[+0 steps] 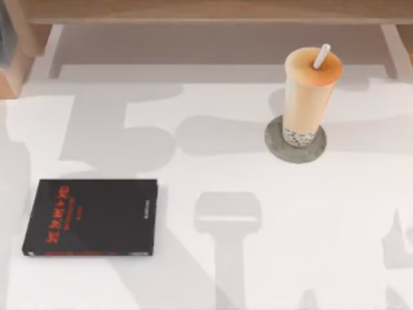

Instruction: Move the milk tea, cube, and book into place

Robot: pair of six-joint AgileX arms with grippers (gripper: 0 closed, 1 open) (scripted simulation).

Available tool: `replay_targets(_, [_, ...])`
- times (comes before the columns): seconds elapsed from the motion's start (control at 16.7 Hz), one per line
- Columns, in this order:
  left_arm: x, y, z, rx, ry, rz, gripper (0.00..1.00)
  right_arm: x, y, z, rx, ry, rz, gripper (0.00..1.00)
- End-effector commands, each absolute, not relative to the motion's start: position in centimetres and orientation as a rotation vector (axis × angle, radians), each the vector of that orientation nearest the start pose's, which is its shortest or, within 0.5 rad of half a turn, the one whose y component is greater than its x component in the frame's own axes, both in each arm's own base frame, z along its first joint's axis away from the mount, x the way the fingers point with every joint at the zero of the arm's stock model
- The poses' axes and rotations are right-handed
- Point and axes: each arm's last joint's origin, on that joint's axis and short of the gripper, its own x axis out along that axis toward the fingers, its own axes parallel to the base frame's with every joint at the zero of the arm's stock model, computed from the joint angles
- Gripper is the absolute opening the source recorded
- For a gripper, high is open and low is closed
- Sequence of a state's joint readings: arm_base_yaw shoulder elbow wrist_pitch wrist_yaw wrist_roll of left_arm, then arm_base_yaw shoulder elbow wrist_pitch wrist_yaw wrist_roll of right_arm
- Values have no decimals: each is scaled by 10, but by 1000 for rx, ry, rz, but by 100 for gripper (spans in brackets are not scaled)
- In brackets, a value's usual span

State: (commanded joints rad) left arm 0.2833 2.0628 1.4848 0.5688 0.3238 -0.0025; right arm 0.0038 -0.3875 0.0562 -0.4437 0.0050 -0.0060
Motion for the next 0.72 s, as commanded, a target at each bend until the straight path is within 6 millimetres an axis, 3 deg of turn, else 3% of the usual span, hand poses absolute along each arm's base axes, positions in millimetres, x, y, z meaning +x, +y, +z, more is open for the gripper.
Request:
replay_targets(0.3, [468, 132, 248, -19, 5, -17, 2, 76, -1, 160, 0, 0, 0, 100])
replay_targets(0.72, [468, 132, 248, -19, 5, -17, 0, 76, -1, 160, 0, 0, 0, 100])
